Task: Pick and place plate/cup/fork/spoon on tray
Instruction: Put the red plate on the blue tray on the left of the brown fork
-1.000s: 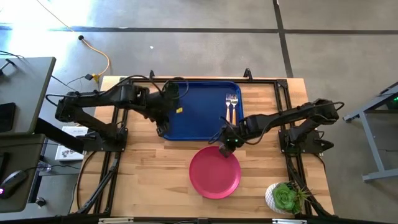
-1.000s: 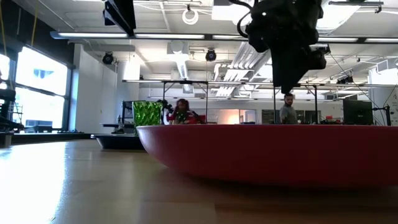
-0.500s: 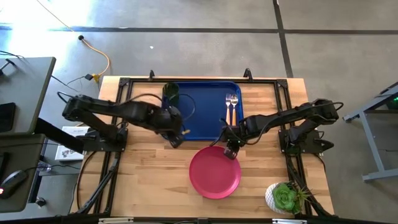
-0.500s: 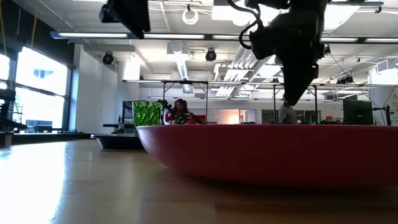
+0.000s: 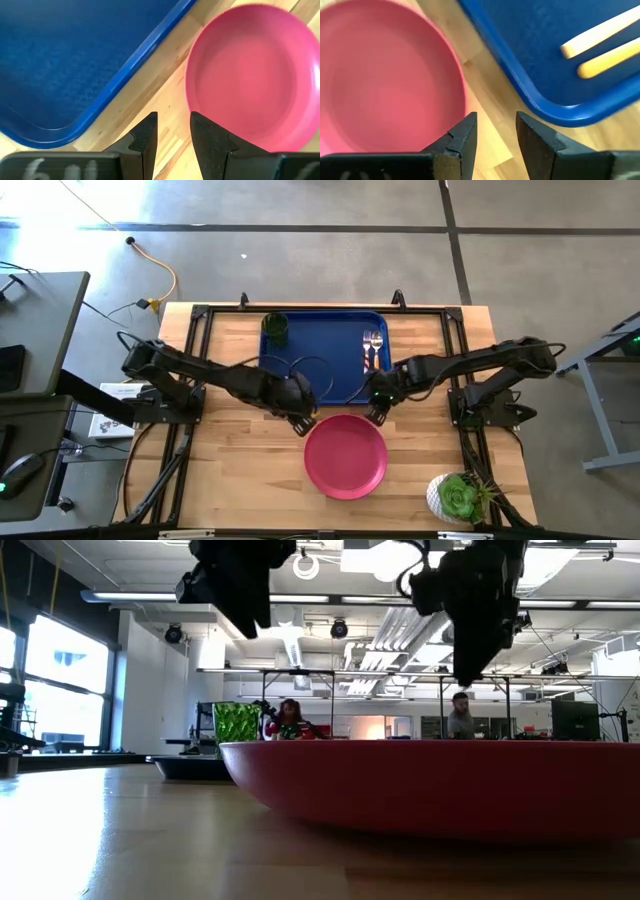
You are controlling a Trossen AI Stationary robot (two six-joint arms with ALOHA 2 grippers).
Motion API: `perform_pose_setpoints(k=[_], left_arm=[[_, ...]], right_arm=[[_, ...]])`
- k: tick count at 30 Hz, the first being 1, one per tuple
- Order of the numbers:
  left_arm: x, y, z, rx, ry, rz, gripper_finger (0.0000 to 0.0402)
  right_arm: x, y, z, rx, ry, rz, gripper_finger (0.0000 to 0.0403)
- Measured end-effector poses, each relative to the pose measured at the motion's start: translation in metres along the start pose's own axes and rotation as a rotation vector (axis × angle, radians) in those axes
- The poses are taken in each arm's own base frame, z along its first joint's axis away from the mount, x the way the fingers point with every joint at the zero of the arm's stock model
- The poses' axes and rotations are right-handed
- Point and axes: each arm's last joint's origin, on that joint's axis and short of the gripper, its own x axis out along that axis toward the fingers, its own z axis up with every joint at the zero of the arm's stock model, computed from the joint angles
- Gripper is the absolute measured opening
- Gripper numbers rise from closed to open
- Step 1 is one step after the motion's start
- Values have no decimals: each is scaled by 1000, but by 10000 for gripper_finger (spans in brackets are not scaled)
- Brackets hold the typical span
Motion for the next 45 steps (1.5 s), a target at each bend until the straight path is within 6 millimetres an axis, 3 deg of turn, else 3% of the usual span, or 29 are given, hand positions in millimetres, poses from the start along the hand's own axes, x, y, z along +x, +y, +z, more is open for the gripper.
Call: perform_pose_setpoints(k=[8, 14, 25, 45], left_arm=[[37, -18, -7, -7, 80, -10, 103], [55, -25, -6, -22, 83, -28, 109], [84, -35, -3, -20, 70, -63, 163], [130, -30, -11, -48, 160, 38, 162]], right_arm=[[-40, -14, -5, 25, -149, -5, 126], [-55, -23, -9, 42, -195, -18, 126], [-57, -24, -10, 42, -202, -27, 126], [-57, -25, -12, 40, -190, -39, 126]])
